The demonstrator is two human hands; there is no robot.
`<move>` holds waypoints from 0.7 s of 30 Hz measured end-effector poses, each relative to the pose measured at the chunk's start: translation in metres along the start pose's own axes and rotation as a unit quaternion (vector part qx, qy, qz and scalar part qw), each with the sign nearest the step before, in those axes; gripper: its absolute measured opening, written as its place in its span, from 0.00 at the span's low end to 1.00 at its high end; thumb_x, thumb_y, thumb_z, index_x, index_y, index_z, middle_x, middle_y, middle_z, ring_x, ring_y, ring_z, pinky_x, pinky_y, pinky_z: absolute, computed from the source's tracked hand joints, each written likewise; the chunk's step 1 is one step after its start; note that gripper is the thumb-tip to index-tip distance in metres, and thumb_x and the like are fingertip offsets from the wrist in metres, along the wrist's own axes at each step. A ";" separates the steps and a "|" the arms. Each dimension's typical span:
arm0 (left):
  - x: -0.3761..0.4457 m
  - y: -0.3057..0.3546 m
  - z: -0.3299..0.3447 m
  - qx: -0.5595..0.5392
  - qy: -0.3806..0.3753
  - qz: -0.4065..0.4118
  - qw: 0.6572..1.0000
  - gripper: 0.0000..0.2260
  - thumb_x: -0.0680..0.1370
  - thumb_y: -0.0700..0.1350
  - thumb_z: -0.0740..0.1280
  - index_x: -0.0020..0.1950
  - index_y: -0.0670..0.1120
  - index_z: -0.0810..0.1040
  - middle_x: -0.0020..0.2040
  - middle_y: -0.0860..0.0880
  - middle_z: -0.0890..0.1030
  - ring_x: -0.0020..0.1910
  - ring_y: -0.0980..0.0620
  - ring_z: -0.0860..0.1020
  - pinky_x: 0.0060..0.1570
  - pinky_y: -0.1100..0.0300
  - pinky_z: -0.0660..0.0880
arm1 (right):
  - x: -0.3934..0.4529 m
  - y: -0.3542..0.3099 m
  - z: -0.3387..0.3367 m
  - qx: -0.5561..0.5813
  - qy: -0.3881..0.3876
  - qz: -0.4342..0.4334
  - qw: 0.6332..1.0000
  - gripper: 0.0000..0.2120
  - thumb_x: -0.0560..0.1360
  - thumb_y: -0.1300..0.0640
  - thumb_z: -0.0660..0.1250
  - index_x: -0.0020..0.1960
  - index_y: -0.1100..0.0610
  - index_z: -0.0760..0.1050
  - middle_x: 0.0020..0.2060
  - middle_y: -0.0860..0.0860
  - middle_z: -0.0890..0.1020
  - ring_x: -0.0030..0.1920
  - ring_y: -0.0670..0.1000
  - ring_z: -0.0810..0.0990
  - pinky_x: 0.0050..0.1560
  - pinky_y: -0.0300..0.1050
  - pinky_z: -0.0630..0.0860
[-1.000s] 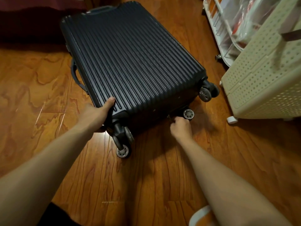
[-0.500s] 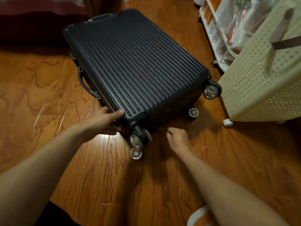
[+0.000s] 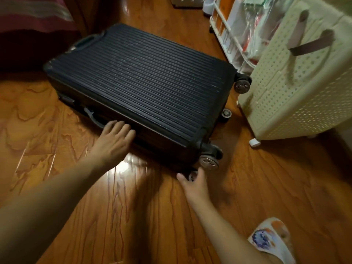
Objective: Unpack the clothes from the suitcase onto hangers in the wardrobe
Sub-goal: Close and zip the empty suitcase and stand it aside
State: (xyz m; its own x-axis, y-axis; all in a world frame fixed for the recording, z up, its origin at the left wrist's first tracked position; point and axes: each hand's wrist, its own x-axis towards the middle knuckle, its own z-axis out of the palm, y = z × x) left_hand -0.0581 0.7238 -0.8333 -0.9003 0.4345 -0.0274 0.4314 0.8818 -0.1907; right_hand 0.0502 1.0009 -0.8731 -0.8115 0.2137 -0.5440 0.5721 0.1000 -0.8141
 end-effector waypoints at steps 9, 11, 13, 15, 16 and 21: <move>-0.005 -0.009 -0.044 -0.089 -0.018 -0.077 0.993 0.12 0.79 0.53 0.67 0.55 0.52 0.65 0.46 0.52 0.82 0.49 0.46 0.81 0.55 0.47 0.66 | 0.012 -0.052 -0.001 0.072 0.052 0.038 0.995 0.31 0.82 0.38 0.55 0.78 0.55 0.61 0.75 0.55 0.66 0.75 0.59 0.64 0.72 0.53 0.62; -0.006 0.002 -0.068 -0.087 0.005 -0.070 0.994 0.10 0.80 0.53 0.66 0.54 0.53 0.66 0.46 0.52 0.83 0.49 0.48 0.81 0.57 0.47 0.66 | 0.029 -0.075 -0.013 0.117 0.073 0.032 0.990 0.33 0.81 0.36 0.55 0.78 0.55 0.61 0.75 0.55 0.67 0.73 0.57 0.65 0.71 0.50 0.62; 0.005 0.027 -0.087 -0.097 0.005 -0.084 0.992 0.09 0.82 0.53 0.63 0.55 0.53 0.65 0.44 0.50 0.83 0.46 0.47 0.81 0.56 0.48 0.66 | 0.058 -0.105 -0.031 0.202 0.055 0.010 0.978 0.33 0.79 0.34 0.59 0.77 0.50 0.62 0.73 0.52 0.71 0.69 0.52 0.71 0.69 0.47 0.67; 0.019 0.053 -0.093 -0.108 -0.005 -0.097 0.989 0.08 0.83 0.51 0.61 0.56 0.52 0.63 0.43 0.49 0.82 0.44 0.46 0.80 0.54 0.49 0.66 | 0.099 -0.133 -0.054 0.192 0.020 -0.020 0.981 0.32 0.76 0.33 0.60 0.76 0.46 0.64 0.71 0.50 0.74 0.66 0.50 0.74 0.69 0.50 0.70; 0.024 0.063 -0.091 -0.109 -0.017 -0.099 0.989 0.08 0.83 0.51 0.61 0.57 0.52 0.62 0.42 0.49 0.82 0.43 0.46 0.81 0.52 0.50 0.67 | 0.114 -0.146 -0.063 0.165 -0.008 -0.026 0.986 0.30 0.78 0.35 0.59 0.75 0.47 0.66 0.70 0.48 0.74 0.65 0.49 0.74 0.67 0.49 0.70; 0.026 0.074 -0.066 -0.092 -0.062 -0.171 0.979 0.09 0.85 0.52 0.57 0.62 0.51 0.62 0.37 0.53 0.74 0.40 0.48 0.82 0.38 0.53 0.70 | 0.148 -0.158 -0.051 -0.008 -0.080 -0.053 0.995 0.20 0.84 0.56 0.57 0.76 0.52 0.64 0.60 0.52 0.74 0.57 0.52 0.74 0.50 0.43 0.72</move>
State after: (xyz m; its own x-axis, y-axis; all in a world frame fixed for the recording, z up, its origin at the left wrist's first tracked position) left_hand -0.0452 0.8124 -0.7834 -0.9890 0.0934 -0.1146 0.0974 0.9948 -0.0302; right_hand -0.1536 1.0665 -0.8148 -0.8755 0.0433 -0.4812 0.4825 0.1289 -0.8664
